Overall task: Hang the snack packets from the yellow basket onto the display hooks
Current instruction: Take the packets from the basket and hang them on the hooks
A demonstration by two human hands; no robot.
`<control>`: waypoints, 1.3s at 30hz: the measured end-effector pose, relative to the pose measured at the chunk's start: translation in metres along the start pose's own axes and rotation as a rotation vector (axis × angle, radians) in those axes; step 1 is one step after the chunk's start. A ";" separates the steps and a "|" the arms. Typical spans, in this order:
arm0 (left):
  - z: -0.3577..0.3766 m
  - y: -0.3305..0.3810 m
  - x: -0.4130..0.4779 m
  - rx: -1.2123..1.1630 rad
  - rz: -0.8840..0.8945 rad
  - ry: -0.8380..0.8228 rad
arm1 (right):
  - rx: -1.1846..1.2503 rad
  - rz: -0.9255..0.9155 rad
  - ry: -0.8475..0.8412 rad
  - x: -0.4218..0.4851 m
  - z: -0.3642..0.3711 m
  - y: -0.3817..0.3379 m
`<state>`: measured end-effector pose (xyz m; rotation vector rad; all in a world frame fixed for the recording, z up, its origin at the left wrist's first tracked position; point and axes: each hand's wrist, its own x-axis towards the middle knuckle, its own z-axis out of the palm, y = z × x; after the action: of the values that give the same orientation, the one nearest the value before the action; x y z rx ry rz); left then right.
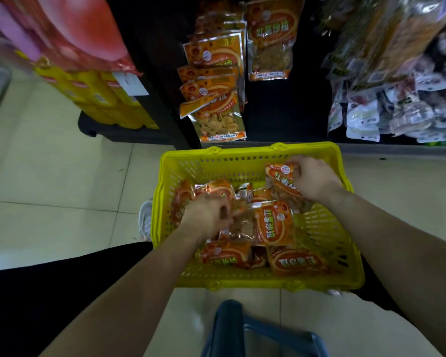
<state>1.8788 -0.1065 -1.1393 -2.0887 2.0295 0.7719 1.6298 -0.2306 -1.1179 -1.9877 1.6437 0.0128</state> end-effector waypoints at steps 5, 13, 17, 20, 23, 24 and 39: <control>0.045 0.004 -0.004 -0.192 0.006 -0.440 | 0.011 0.003 -0.076 -0.009 0.016 0.008; 0.041 -0.017 0.055 -0.150 -0.205 -0.131 | 0.046 0.034 -0.149 0.011 0.034 0.015; 0.051 -0.026 0.086 -0.133 -0.283 -0.235 | 0.084 0.064 -0.133 0.024 0.040 0.021; 0.056 -0.024 0.094 -0.030 -0.315 -0.329 | 0.115 0.067 -0.139 0.031 0.039 0.022; 0.057 -0.023 0.091 -0.021 -0.345 -0.335 | 0.123 0.053 -0.107 0.035 0.038 0.025; 0.057 -0.024 0.089 -0.041 -0.357 -0.322 | 0.118 0.050 -0.094 0.035 0.037 0.026; -0.040 0.010 0.034 -0.583 -0.234 -0.007 | 0.027 -0.160 -0.146 0.001 -0.048 -0.008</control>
<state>1.8787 -0.1555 -1.1171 -2.5387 1.6388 1.4523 1.6216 -0.2504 -1.0739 -2.0413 1.3834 0.0742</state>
